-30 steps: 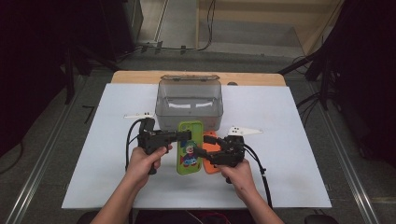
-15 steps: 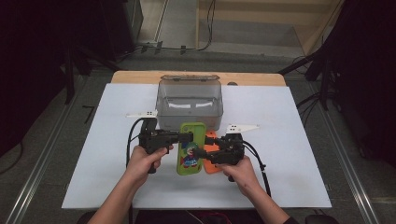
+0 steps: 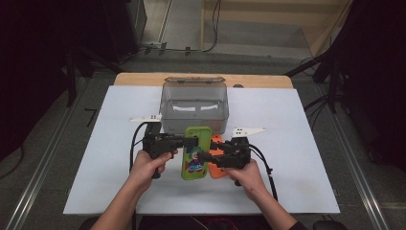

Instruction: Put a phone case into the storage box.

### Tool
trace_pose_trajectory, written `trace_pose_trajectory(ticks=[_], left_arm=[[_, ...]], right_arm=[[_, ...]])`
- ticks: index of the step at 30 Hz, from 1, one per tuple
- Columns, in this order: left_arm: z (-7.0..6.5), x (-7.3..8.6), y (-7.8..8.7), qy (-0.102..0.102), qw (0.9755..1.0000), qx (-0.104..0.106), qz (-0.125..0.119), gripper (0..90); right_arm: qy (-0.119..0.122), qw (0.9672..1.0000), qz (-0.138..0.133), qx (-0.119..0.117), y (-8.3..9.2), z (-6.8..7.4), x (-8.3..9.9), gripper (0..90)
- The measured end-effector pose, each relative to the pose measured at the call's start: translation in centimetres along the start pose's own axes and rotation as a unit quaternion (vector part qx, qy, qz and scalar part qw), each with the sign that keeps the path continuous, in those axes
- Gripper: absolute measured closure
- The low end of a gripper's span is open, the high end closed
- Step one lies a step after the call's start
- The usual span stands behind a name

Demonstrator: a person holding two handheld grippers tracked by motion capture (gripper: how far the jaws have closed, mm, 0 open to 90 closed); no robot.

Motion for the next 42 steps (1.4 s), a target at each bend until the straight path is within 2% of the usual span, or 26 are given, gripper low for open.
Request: trace_pose_trajectory(ticks=[11,16,22,25,28,33,36,42], left_arm=[[-0.02,-0.03,0.09,0.001,0.9999,0.001,-0.014,77.9],[-0.07,-0.11,0.2,0.003,0.9997,0.004,-0.023,77.9],[-0.04,-0.14,0.36,0.002,0.9996,0.003,-0.029,77.9],[0.01,-0.12,0.45,0.005,0.9994,0.003,-0.034,77.9],[0.06,-0.08,0.49,0.003,0.9994,0.001,-0.034,77.9],[0.11,-0.07,0.44,0.003,0.9994,0.001,-0.035,77.9],[0.12,-0.02,0.33,0.002,0.9994,-0.001,-0.034,77.9],[0.38,-0.05,0.6,0.004,0.9993,-0.005,-0.038,77.5]], right_arm=[[-0.019,0.9997,-0.011,-0.009,-0.16,-0.11,-0.16,38.5],[-0.033,0.9986,-0.033,-0.026,-0.12,0.09,-0.43,42.5],[-0.036,0.9981,-0.04,-0.03,-0.39,0.27,-0.26,45.6],[-0.041,0.9966,-0.064,-0.032,-0.23,0.21,-0.44,49.5],[-0.055,0.9954,-0.072,-0.032,-0.05,-0.16,-0.34,51.3],[-0.058,0.9945,-0.079,-0.037,0.03,-0.2,-0.42,54.8],[-0.058,0.9942,-0.083,-0.036,0.08,-0.16,-0.51,60.8],[-0.047,0.9945,-0.084,-0.041,0.5,0.02,-0.63,68.6]])
Point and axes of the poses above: each handheld gripper's, and its own axes: y roughly backward along the jaws, x roughly out of its underside, z roughly to its left, the point moved 9 cm from there along -y, roughly forward along the jaws, and after that the axes turned 1 degree about -y, right-handed, at the moved point
